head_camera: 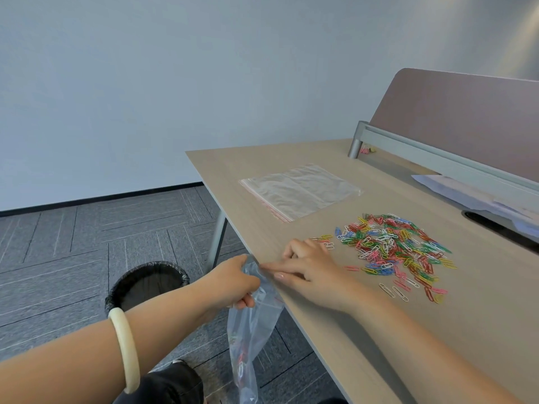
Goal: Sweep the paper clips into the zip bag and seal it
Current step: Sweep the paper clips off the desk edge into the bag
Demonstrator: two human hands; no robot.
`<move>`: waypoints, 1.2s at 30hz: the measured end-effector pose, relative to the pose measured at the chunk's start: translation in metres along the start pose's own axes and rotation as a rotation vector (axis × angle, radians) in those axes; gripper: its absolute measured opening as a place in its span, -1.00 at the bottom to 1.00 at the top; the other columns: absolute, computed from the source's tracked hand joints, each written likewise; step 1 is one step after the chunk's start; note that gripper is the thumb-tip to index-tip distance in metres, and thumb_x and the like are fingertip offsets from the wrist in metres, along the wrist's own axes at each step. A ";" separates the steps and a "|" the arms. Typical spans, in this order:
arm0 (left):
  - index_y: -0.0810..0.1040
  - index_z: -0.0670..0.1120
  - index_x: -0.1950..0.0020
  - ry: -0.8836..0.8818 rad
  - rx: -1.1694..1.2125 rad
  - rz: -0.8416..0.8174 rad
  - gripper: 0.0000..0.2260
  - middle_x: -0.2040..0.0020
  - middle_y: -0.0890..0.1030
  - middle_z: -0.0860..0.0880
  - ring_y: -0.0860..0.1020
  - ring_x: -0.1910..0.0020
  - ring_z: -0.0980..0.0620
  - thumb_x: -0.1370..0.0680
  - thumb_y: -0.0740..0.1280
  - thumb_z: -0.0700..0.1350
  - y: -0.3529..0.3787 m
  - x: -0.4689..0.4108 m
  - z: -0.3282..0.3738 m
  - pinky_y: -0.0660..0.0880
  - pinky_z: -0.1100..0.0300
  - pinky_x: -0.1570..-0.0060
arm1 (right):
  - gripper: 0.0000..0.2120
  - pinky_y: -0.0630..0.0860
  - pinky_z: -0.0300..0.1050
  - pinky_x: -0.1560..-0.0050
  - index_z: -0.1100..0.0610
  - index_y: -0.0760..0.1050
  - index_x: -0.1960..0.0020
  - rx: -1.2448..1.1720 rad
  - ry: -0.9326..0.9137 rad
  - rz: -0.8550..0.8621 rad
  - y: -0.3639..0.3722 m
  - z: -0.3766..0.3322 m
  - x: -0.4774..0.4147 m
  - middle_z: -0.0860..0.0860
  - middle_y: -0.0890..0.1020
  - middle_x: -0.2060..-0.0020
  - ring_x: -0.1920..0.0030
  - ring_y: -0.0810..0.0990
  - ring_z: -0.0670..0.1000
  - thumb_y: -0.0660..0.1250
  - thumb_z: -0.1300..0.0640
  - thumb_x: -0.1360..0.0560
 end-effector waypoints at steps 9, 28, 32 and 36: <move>0.02 -0.04 -0.54 -0.029 -0.026 0.001 -0.37 0.47 0.56 -0.06 0.39 0.61 0.14 -0.51 0.17 -0.26 0.003 0.003 0.003 0.38 0.34 0.51 | -0.31 -0.16 -0.05 -0.48 -0.01 -0.02 -0.51 -0.045 0.425 -0.019 -0.016 0.067 0.010 -0.06 -0.05 -0.53 -0.52 -0.14 -0.05 -0.05 -0.32 -0.48; 0.07 -0.02 -0.54 -0.026 -0.054 -0.017 -0.37 0.49 0.55 -0.04 0.42 0.57 0.14 -0.50 0.19 -0.25 0.003 0.006 -0.004 0.40 0.34 0.47 | -0.10 -0.27 -0.10 -0.44 -0.19 -0.08 -0.48 -0.068 0.337 -0.185 -0.035 0.059 0.064 -0.26 -0.16 -0.47 -0.48 -0.24 -0.19 0.25 -0.40 -0.29; 0.03 -0.05 -0.54 -0.036 -0.064 -0.028 -0.38 0.45 0.55 -0.06 0.40 0.60 0.16 -0.52 0.20 -0.24 0.005 0.007 -0.003 0.39 0.37 0.51 | -0.10 -0.24 -0.10 -0.44 -0.10 -0.13 -0.50 0.009 0.325 -0.149 -0.017 0.056 0.051 -0.19 -0.14 -0.49 -0.46 -0.25 -0.18 0.17 -0.42 -0.34; -0.06 -0.09 -0.54 -0.064 -0.096 -0.042 -0.34 0.43 0.55 -0.07 0.40 0.62 0.15 -0.52 0.19 -0.26 0.008 0.006 -0.004 0.39 0.37 0.51 | -0.32 -0.05 -0.18 -0.47 -0.07 0.16 -0.47 -0.107 0.228 -0.005 -0.009 0.042 0.028 -0.13 0.16 -0.49 -0.47 -0.03 -0.21 0.24 -0.26 -0.43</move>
Point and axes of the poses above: each hand's wrist, its own x-axis away from the middle knuckle, its own y-axis out of the palm, z = x × y, the point moved 2 cm from there along -x, towards the middle knuckle
